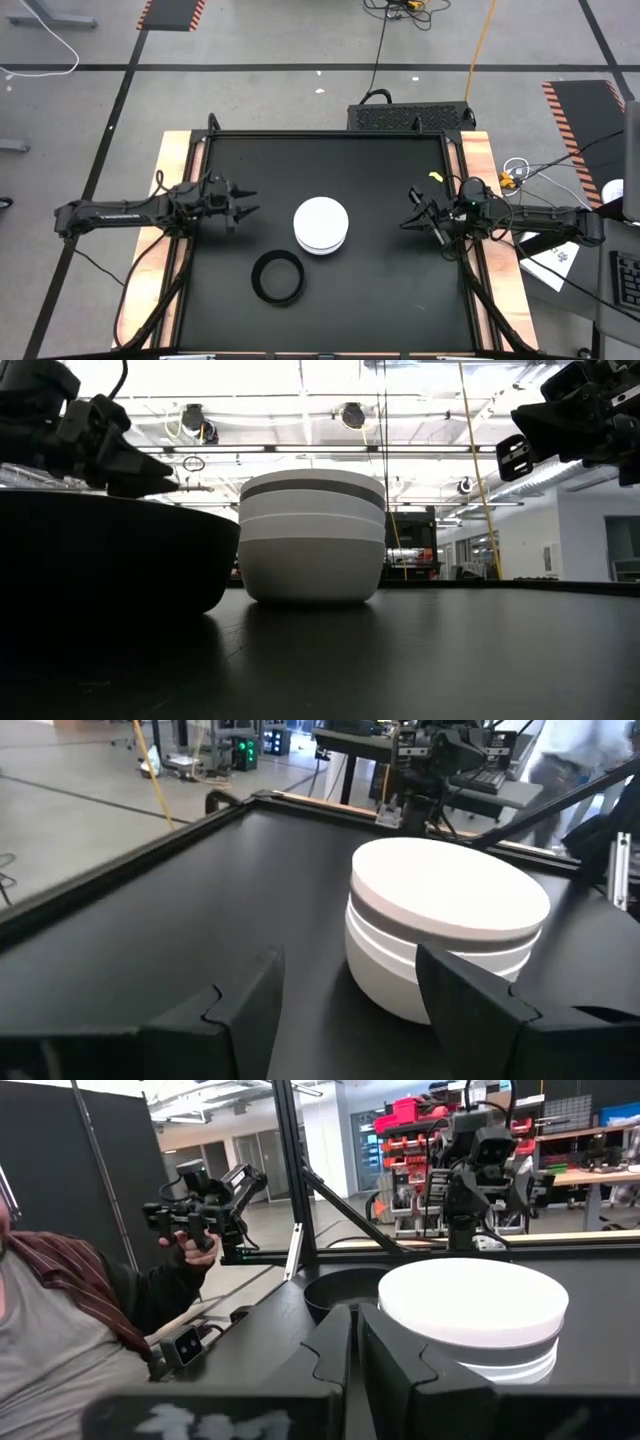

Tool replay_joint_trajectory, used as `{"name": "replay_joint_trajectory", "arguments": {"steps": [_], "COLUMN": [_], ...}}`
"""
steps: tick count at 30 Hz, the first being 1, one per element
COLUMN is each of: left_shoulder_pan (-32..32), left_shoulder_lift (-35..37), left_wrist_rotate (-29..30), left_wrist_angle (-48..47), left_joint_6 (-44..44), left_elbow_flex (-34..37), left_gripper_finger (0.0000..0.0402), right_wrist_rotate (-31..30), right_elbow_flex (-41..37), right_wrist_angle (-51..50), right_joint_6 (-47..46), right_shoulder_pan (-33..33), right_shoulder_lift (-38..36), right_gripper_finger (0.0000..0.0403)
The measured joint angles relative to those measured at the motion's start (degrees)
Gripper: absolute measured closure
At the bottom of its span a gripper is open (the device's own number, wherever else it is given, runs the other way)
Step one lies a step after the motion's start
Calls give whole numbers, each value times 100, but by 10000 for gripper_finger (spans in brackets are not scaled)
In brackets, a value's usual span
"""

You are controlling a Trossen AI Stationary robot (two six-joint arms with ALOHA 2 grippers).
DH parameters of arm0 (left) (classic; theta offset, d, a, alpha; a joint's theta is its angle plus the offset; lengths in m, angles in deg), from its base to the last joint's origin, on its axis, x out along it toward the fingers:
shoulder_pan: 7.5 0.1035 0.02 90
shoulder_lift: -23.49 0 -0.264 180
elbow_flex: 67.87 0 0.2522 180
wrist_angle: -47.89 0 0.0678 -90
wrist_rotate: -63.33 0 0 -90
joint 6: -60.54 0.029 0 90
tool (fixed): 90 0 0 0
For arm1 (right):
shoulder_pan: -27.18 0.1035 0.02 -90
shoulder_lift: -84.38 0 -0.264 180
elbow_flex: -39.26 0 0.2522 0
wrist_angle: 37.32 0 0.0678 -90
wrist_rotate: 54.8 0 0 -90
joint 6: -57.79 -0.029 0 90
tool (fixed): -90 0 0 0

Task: Nest bowls inside each other
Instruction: Stack the black bowl into the white bowl

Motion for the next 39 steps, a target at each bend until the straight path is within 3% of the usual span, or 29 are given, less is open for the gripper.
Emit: {"name": "replay_joint_trajectory", "arguments": {"steps": [15, 21, 28, 33, 39], "left_shoulder_pan": [0, -50, -618, -1175, -1783], "left_shoulder_lift": [97, 89, -41, -285, -562], "left_wrist_rotate": [-281, -1012, -1299, -1273, -778], "left_wrist_angle": [253, 241, 284, 1254, 1612], "left_joint_6": [-59, -51, -60, -268, -156], "left_elbow_flex": [171, 171, 193, 341, 346], "left_gripper_finger": [172, 172, 172, 172, 172], "right_wrist_rotate": [2, 2, 2, 2, 1], "right_elbow_flex": [1, 1, 0, 1, 1], "right_wrist_angle": [-123, -123, -123, -121, -121], "right_joint_6": [102, 106, 151, 169, 211], "right_shoulder_pan": [0, 0, 0, 0, 0], "right_shoulder_lift": [-2, 0, -1, -2, -2], "right_gripper_finger": [385, 385, 385, 385, 385]}}
